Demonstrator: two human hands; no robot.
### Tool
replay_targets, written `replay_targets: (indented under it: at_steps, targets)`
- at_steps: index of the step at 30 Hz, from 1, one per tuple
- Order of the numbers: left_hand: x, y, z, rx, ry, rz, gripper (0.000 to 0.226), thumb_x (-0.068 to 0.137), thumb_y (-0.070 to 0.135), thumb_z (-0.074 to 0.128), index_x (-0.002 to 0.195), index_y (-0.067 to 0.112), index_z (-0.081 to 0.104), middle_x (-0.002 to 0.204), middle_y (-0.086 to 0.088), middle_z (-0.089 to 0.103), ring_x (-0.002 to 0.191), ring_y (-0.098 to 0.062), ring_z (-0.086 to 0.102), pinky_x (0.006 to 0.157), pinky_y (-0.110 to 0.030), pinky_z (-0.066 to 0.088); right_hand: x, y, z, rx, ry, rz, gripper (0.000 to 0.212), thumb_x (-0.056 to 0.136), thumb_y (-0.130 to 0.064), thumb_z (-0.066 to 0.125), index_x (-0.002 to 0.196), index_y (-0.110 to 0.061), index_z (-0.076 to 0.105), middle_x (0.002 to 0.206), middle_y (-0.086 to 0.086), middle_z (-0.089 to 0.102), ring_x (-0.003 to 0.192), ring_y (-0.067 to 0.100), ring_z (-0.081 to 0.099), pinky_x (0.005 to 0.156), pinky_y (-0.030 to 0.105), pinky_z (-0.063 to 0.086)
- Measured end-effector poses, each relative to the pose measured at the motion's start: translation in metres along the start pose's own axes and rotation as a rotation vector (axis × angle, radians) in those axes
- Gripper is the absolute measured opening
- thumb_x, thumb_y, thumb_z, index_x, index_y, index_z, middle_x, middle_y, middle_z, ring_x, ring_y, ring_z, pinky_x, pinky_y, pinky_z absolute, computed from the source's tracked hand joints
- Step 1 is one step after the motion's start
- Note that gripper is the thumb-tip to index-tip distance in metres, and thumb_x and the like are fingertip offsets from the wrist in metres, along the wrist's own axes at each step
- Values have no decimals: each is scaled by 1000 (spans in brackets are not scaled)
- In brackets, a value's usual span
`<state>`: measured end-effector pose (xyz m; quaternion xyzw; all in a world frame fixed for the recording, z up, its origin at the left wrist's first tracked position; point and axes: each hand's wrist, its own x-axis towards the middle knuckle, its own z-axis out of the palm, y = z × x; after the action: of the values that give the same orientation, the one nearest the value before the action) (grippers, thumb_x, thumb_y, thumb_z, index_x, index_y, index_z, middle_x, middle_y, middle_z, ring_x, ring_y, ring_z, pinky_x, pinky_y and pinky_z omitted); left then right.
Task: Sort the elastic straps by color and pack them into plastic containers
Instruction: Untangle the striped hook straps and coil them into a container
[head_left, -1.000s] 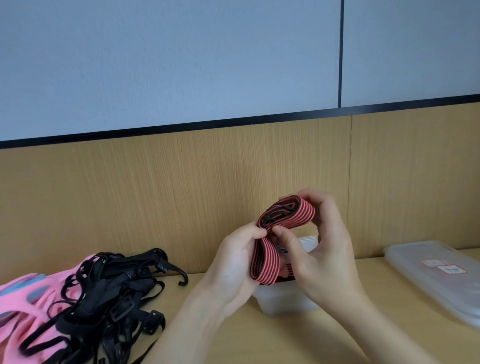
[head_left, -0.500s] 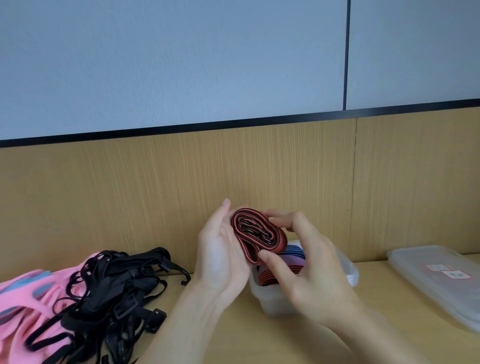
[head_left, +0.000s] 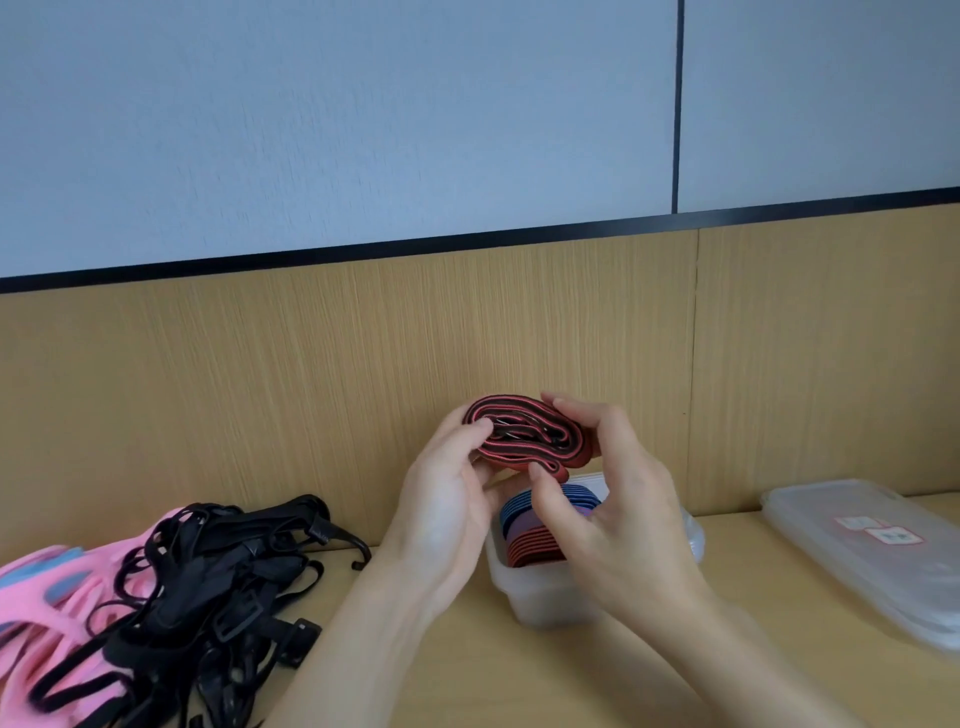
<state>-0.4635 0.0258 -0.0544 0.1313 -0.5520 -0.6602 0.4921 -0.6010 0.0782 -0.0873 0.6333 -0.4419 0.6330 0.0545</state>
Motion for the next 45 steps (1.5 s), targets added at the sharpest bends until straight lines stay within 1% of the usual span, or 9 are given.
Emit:
replay_targets:
  at_steps: [5, 16, 23, 26, 29, 32, 37, 41, 45]
  targets:
    - [0, -2, 0, 138, -60, -6, 30, 106, 18, 45, 122, 8, 69, 116, -21, 72, 101, -29, 72, 81, -30, 58, 3, 0, -7, 22, 44, 47, 46, 90, -20, 67, 134, -15, 56, 108, -24, 66, 106, -4, 62, 87, 2, 39]
    - [3, -3, -1, 58, 57, 95, 41, 97, 11, 61, 136, 9, 52, 113, -25, 73, 105, -39, 71, 85, -37, 60, 13, -3, -24, 57, -106, 82, 37, 87, -11, 75, 119, -24, 59, 104, -22, 71, 99, 3, 70, 86, 18, 52]
    - [6, -6, -6, 13, 140, 90, 37, 85, 16, 72, 112, 7, 48, 105, -26, 74, 100, -38, 73, 81, -39, 61, 25, -2, -35, -70, -128, -119, 41, 80, -15, 85, 114, -19, 61, 117, -18, 62, 100, 8, 67, 83, 26, 56]
    - [6, -12, -8, 223, 163, 96, 26, 93, 20, 69, 110, 4, 56, 104, -15, 77, 99, -30, 74, 86, -34, 60, 32, 4, -48, -172, -237, -228, 39, 83, -17, 82, 116, -16, 61, 116, -12, 57, 98, 10, 65, 80, 29, 56]
    - [6, -20, -8, 593, 232, 210, 5, 96, 10, 65, 98, 15, 65, 100, 2, 74, 98, -10, 70, 84, -16, 52, 34, 15, -61, -342, -337, -213, 39, 86, -22, 78, 118, -14, 59, 115, -11, 52, 87, 19, 65, 70, 44, 58]
    - [1, -28, -5, 824, 193, 245, 20, 95, 4, 62, 96, 24, 65, 105, 15, 69, 105, 4, 61, 84, -3, 42, 31, 25, -71, -381, -352, -99, 39, 83, -23, 83, 113, -14, 59, 107, -12, 49, 80, 23, 61, 68, 49, 55]
    - [-2, -36, -7, 1043, 83, 288, 26, 91, 5, 65, 95, 31, 66, 116, 21, 64, 116, 9, 52, 91, -1, 31, 30, 36, -84, -355, -355, -9, 44, 74, -24, 90, 103, -21, 57, 98, -16, 48, 76, 11, 57, 68, 39, 51]
    - [-4, -39, -7, 1111, -75, 250, 27, 94, 12, 65, 107, 35, 68, 132, 26, 57, 134, 10, 38, 107, -9, 24, 26, 41, -90, -392, -403, 6, 45, 71, -24, 91, 95, -28, 53, 96, -20, 46, 79, 0, 52, 64, 17, 38]
    - [-5, -45, -6, 1178, -143, 170, 28, 97, 14, 63, 116, 33, 68, 135, 24, 57, 139, 8, 33, 118, -23, 24, 26, 43, -92, -418, -436, -18, 43, 73, -23, 89, 95, -29, 53, 97, -17, 45, 79, -2, 51, 64, 16, 35]
